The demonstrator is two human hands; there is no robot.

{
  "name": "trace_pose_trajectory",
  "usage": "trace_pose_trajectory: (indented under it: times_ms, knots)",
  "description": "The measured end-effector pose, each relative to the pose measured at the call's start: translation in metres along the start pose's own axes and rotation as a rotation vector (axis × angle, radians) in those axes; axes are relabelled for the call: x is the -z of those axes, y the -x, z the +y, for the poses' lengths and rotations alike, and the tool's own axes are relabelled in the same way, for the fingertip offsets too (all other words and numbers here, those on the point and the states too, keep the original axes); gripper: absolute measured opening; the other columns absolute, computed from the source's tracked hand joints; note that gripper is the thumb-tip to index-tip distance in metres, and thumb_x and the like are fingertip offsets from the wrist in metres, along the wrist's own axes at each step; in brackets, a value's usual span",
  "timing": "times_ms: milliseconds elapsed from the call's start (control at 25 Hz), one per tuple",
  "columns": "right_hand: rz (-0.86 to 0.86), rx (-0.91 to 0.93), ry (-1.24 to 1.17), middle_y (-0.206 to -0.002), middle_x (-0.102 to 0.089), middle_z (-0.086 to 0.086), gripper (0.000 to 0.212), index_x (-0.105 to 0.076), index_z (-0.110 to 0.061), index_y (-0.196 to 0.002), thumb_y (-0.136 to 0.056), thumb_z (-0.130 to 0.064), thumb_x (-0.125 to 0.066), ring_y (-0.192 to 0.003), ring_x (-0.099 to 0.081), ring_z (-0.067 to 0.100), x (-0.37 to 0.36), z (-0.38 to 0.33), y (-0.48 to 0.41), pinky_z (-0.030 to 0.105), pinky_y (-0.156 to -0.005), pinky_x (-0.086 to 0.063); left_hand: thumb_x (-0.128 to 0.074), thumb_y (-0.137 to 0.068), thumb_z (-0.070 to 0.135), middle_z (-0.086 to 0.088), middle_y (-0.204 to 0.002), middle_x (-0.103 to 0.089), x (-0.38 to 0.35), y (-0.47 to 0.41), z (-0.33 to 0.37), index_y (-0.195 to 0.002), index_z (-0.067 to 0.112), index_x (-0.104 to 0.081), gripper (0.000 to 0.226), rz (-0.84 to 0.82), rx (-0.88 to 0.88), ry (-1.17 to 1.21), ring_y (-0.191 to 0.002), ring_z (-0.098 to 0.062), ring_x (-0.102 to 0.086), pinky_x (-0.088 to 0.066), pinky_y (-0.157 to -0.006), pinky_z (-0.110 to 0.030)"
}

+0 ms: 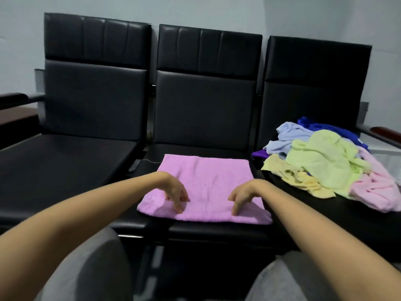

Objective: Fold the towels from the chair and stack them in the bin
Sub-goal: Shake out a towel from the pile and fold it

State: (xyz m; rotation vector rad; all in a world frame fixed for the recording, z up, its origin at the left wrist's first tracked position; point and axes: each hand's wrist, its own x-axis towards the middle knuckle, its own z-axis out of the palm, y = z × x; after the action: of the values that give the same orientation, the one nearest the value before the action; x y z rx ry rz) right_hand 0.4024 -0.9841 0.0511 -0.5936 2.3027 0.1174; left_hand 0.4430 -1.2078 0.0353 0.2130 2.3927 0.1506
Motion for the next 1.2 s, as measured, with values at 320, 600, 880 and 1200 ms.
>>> trace_pose_trajectory:
  times_ms: [320,600,880,1200]
  knots:
    - [0.242,0.02,-0.123,-0.076,-0.042,-0.016,0.023,-0.045,-0.028,-0.075,-0.088,-0.027,-0.064,-0.089,-0.045,0.01,0.02,0.036,0.011,0.02,-0.073,-0.037,-0.051,-0.094,0.043,0.005,-0.093,-0.053,0.027,0.028,-0.012,-0.106,0.013,-0.058,0.033,0.362,-0.051,0.027,-0.09,-0.016,-0.05,-0.046,-0.076,-0.022]
    - [0.541,0.003,-0.03,-0.069,-0.039,-0.007,0.034,-0.034,-0.02,-0.064,-0.093,-0.023,-0.053,-0.078,-0.045,0.017,0.036,0.057,-0.009,0.027,-0.069,-0.032,-0.053,-0.094,0.016,0.008,-0.088,-0.052,0.05,0.016,-0.035,-0.115,0.007,-0.057,0.024,0.253,-0.039,0.062,-0.083,-0.008,-0.049,-0.038,-0.066,-0.013]
    - [0.923,-0.094,-0.187,-0.089,-0.058,-0.003,0.013,-0.051,-0.021,-0.085,-0.094,-0.03,-0.047,-0.1,-0.055,0.023,0.062,0.07,-0.051,0.036,-0.083,-0.028,-0.059,-0.089,0.025,-0.001,-0.082,-0.057,0.094,-0.037,-0.062,-0.076,0.017,-0.057,0.015,0.756,0.053,0.054,-0.083,-0.022,-0.052,-0.041,-0.072,-0.028]
    - [0.936,-0.269,-0.303,-0.151,-0.025,0.008,0.058,-0.022,-0.018,-0.147,-0.095,-0.03,-0.044,-0.139,-0.02,0.026,0.096,0.067,-0.142,0.044,-0.109,-0.019,-0.047,-0.093,0.033,-0.003,-0.142,-0.044,0.107,-0.128,-0.069,-0.138,0.019,-0.041,0.047,0.895,0.142,-0.069,-0.131,-0.022,-0.04,-0.028,-0.104,-0.036]
